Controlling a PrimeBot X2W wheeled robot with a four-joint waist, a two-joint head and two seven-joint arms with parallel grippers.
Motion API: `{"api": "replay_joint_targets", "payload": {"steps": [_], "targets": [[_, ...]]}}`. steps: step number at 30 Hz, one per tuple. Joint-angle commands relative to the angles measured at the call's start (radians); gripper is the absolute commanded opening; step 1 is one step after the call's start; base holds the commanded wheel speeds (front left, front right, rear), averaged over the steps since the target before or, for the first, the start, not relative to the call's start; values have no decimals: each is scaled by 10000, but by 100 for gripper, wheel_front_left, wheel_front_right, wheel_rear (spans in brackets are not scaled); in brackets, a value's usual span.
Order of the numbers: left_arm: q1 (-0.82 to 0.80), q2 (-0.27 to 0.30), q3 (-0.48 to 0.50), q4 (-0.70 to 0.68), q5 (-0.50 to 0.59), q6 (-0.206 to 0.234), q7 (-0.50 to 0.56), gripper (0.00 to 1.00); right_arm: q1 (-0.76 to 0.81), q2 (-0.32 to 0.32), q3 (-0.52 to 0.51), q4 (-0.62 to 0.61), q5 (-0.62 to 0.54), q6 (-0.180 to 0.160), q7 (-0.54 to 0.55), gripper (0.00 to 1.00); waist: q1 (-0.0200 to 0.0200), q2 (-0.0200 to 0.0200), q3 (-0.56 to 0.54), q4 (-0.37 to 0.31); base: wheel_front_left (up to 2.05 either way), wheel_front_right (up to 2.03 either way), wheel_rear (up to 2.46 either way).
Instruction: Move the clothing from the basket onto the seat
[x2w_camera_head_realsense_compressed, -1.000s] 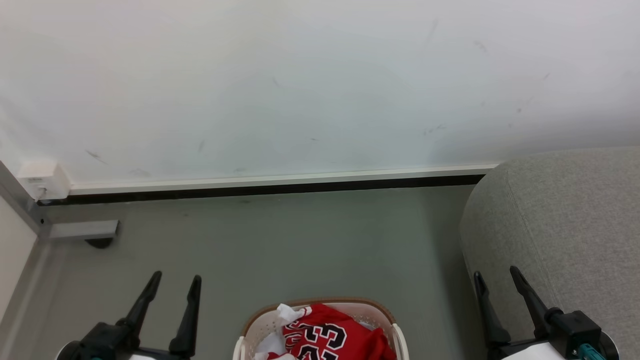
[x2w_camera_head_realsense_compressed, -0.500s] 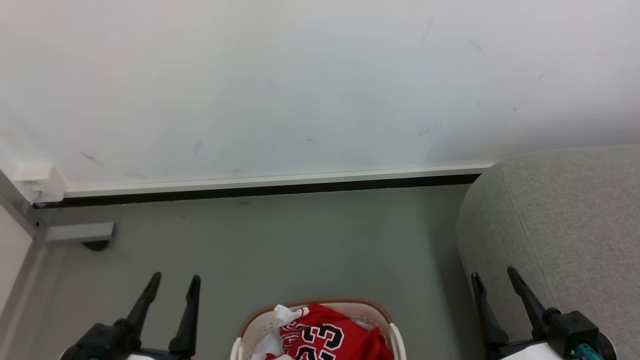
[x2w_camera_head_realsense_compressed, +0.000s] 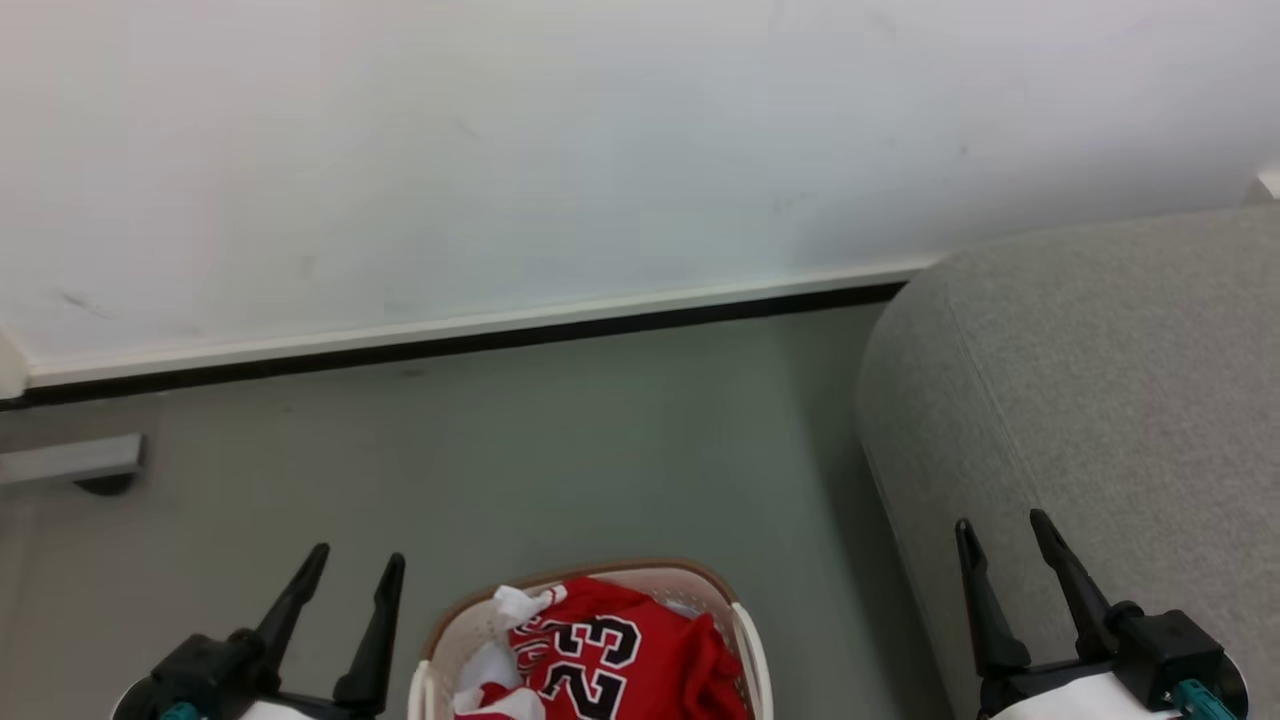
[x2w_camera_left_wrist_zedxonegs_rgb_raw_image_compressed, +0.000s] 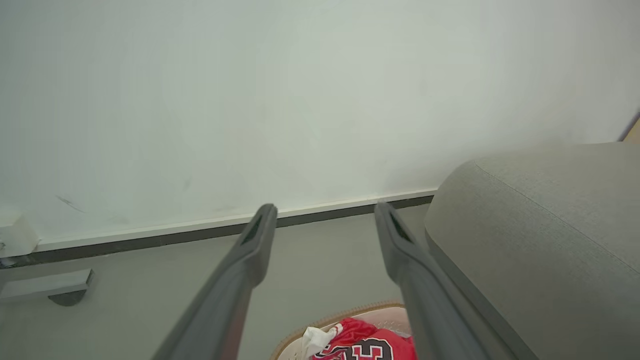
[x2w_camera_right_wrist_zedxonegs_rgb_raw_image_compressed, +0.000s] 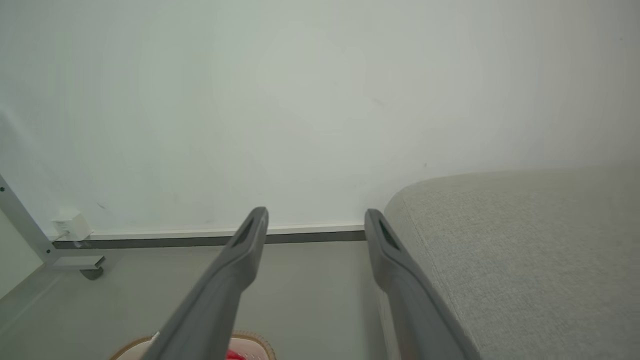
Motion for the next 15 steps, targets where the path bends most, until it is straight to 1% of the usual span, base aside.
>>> {"api": "replay_joint_targets", "payload": {"steps": [1,6,10,15], "targets": [[-88,140,-3,42,-102,5,-2,100,39,-17,-9,-110,17,-21,-21,100,0,0,357,-333,0,0,0],[-351,818,-641,406,-422,5,-2,100,123,-20,-161,-694,179,-21,-21,100,0,0,1217,-896,0,0,0],[-674,1589,-1299,769,-661,7,-2,100,160,-17,-188,-1322,286,-21,-21,100,0,0,1980,-1361,0,0,0],[-1232,2581,-2457,1329,-960,7,-2,100,277,-18,-109,-2045,475,-21,-21,100,0,0,2748,-1800,0,0,0]]}}
